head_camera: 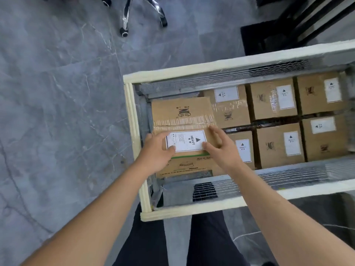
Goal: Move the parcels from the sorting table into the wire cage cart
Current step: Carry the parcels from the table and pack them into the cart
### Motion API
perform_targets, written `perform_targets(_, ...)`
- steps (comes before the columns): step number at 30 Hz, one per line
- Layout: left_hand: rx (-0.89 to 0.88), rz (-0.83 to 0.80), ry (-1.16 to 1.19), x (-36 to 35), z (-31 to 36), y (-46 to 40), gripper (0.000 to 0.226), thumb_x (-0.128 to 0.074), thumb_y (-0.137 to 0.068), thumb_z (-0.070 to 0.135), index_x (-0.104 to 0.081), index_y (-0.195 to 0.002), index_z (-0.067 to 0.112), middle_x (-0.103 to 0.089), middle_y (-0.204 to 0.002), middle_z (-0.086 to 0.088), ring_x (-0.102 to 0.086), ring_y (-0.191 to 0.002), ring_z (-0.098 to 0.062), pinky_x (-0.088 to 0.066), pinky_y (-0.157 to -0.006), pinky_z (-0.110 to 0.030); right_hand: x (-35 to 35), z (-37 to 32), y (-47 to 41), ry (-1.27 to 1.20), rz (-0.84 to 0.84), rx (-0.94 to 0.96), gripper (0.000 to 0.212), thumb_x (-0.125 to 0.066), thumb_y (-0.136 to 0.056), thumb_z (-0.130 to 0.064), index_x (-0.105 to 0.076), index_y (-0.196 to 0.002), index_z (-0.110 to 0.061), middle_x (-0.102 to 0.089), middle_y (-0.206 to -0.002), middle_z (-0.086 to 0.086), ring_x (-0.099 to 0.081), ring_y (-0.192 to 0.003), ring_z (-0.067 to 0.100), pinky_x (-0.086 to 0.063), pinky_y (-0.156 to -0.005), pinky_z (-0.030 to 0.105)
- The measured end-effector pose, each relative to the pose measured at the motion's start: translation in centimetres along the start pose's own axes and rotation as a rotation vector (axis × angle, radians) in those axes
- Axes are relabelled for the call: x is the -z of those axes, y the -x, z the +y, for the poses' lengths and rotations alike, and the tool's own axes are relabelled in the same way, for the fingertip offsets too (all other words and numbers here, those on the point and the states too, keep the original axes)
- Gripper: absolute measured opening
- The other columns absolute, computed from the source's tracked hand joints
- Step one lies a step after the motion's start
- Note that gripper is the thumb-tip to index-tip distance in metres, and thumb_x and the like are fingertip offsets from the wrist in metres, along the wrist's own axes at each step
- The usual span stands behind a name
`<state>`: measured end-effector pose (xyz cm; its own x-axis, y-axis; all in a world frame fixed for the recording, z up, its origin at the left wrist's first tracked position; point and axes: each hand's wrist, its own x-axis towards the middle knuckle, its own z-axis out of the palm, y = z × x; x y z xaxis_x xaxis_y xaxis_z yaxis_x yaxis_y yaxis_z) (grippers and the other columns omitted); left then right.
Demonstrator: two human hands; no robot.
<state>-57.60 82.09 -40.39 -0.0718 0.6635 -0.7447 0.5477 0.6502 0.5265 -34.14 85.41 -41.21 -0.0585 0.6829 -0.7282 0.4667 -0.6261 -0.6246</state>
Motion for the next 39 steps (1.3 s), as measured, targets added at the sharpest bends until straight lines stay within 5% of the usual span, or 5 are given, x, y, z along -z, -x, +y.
perform_targets(9, 0.15, 0.036, 0.005, -6.0, -3.1, -11.3, 0.068, -0.066, -0.099, 0.013, -0.039, -0.156, 0.037, -0.032, -0.16, -0.01, -0.065, -0.08, -0.018, -0.053, -0.053, -0.017, -1.2, 6.4, -13.9, -0.049, -0.143, -0.086, 0.073, -0.07, -0.093, -0.006, -0.045, -0.153, -0.04, -0.054, -0.146, -0.02, -0.056, -0.129, 0.006, -0.05, -0.109, 0.033)
perform_targets(14, 0.198, 0.113, -0.035, -7.5, -5.8, -17.4, 0.075, -0.072, -0.09, 0.001, -0.047, -0.151, 0.036, -0.038, -0.157, -0.009, -0.049, -0.136, -0.034, -0.048, -0.105, -0.036, -2.2, 8.6, -19.1, 0.097, -0.231, -0.067, 0.079, -0.067, -0.094, 0.0, -0.037, -0.158, -0.036, -0.048, -0.137, -0.031, -0.051, -0.124, 0.003, -0.047, -0.097, 0.011)
perform_targets(19, 0.215, 0.17, 0.016, -9.4, -7.6, -22.2, 0.088, -0.067, -0.082, -0.015, -0.048, -0.15, 0.038, -0.038, -0.14, -0.009, -0.053, -0.121, -0.03, -0.057, -0.071, -0.023, -4.2, 10.8, -24.0, 0.321, -0.238, 0.058, 0.083, -0.078, -0.087, -0.004, -0.038, -0.149, -0.042, -0.052, -0.135, -0.001, -0.057, -0.111, 0.021, -0.048, -0.06, 0.014)
perform_targets(27, 0.157, 0.29, 0.048, -11.9, -11.7, -26.3, 0.089, -0.074, -0.081, -0.01, -0.047, -0.149, 0.04, -0.034, -0.145, -0.006, -0.044, -0.133, -0.026, -0.038, -0.091, 0.001, -7.1, 12.9, -27.5, 0.43, -0.172, 0.079, 0.094, -0.074, -0.09, -0.004, -0.026, -0.159, -0.045, -0.031, -0.158, 0.005, -0.044, -0.137, 0.023, -0.036, -0.107, 0.025)
perform_targets(39, -0.027, 0.324, -0.447, -14.2, -12.9, -27.4, 0.084, -0.064, -0.098, 0.011, -0.015, -0.165, 0.022, 0.013, -0.173, -0.001, 0.01, -0.159, -0.027, -0.003, -0.127, -0.041, -9.9, 13.2, -28.5, 1.083, -0.03, 0.399, 0.084, -0.066, -0.096, -0.013, -0.015, -0.162, -0.005, 0.013, -0.17, 0.024, 0.005, -0.159, 0.036, -0.015, -0.128, 0.04)
